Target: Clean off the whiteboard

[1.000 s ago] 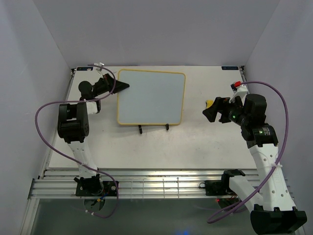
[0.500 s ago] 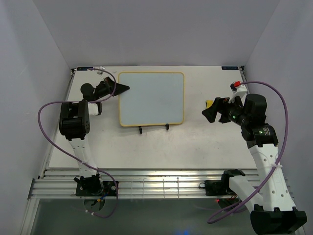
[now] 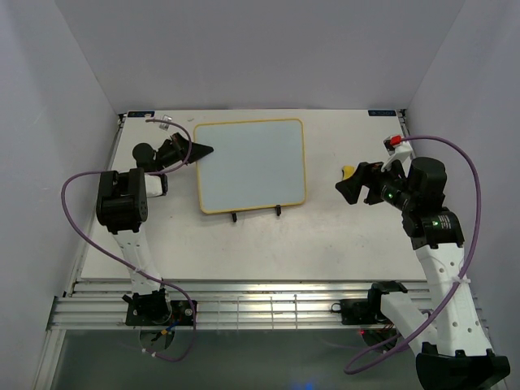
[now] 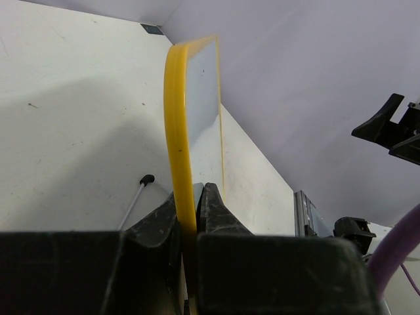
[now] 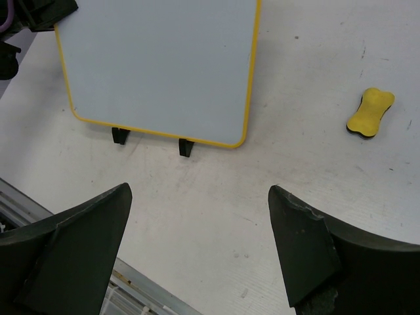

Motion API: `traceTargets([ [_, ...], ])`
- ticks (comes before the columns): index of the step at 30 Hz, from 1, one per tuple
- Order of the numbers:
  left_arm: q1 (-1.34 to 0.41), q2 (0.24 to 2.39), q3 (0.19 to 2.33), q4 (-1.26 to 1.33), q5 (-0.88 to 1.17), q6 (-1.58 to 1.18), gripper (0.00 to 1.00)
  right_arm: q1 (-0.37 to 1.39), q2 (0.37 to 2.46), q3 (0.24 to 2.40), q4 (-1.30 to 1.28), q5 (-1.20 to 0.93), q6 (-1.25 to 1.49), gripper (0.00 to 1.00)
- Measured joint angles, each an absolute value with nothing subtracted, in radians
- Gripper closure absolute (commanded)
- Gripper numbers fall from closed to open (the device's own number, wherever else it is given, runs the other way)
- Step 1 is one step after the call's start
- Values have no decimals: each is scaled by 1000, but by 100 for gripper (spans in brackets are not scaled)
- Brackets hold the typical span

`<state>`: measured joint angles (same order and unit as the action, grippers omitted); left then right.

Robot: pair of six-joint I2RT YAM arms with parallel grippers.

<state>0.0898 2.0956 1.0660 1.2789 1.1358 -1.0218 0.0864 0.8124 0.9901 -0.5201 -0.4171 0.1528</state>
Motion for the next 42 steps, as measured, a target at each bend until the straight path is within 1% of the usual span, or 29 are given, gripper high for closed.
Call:
traceTargets([
  [22, 122, 2054, 941, 1304, 1134, -969, 100, 86, 804, 984, -510, -457, 154, 10],
  [28, 125, 2053, 941, 1309, 1138, -967, 100, 86, 796, 983, -498, -472, 154, 10],
  [32, 130, 2054, 935, 1309, 1137, -967, 94, 86, 792, 974, -491, -476, 154, 10],
  [33, 132, 2054, 932, 1310, 1137, -967, 90, 86, 792, 970, -490, -476, 154, 10],
  [36, 138, 2054, 924, 1311, 1135, -967, 83, 86, 794, 965, -491, -476, 155, 10],
  [37, 138, 2054, 923, 1312, 1135, -966, 77, 86, 794, 965, -490, -477, 155, 10],
  [42, 152, 2065, 922, 1318, 1140, -894, 71, 86, 793, 965, -490, -482, 155, 10],
])
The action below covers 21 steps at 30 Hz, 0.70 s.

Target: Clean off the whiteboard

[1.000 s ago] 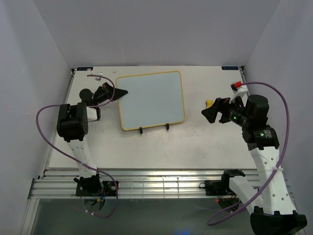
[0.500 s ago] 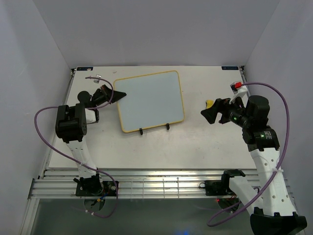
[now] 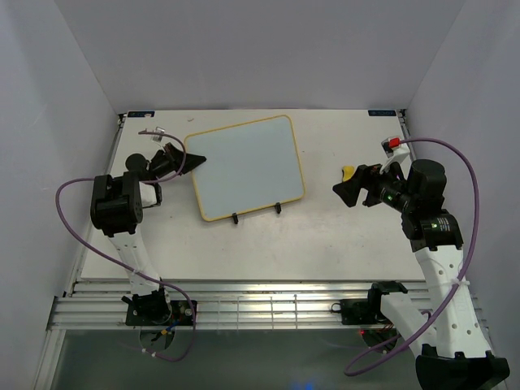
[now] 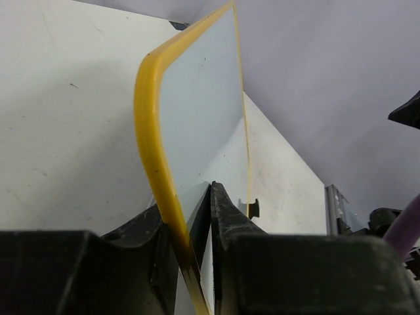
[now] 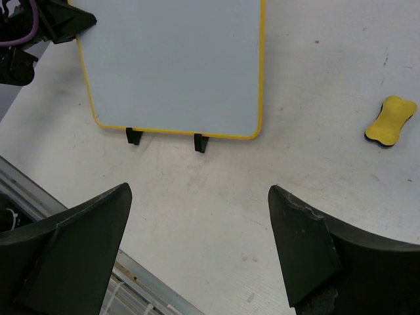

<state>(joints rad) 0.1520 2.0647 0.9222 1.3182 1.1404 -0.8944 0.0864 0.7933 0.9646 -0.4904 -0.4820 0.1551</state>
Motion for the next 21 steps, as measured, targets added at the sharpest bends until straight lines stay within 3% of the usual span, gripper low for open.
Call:
traceTargets([
  [8, 170, 2082, 925, 1345, 1156, -804, 61, 86, 789, 960, -486, -481, 157, 10],
  [9, 170, 2085, 927, 1348, 1158, -802, 56, 86, 785, 954, -482, -481, 157, 10],
  [11, 173, 2090, 932, 1354, 1161, -773, 33, 86, 779, 944, -476, -479, 158, 10],
  [17, 200, 2100, 936, 1345, 1182, -732, 29, 86, 776, 938, -469, -474, 158, 10],
  [18, 200, 2100, 939, 1346, 1185, -728, 23, 86, 775, 938, -469, -473, 158, 10],
  [19, 200, 2100, 941, 1347, 1187, -722, 2, 86, 774, 938, -468, -472, 158, 10],
  [21, 199, 2100, 942, 1342, 1185, -714, 2, 86, 772, 938, -468, -470, 158, 10],
])
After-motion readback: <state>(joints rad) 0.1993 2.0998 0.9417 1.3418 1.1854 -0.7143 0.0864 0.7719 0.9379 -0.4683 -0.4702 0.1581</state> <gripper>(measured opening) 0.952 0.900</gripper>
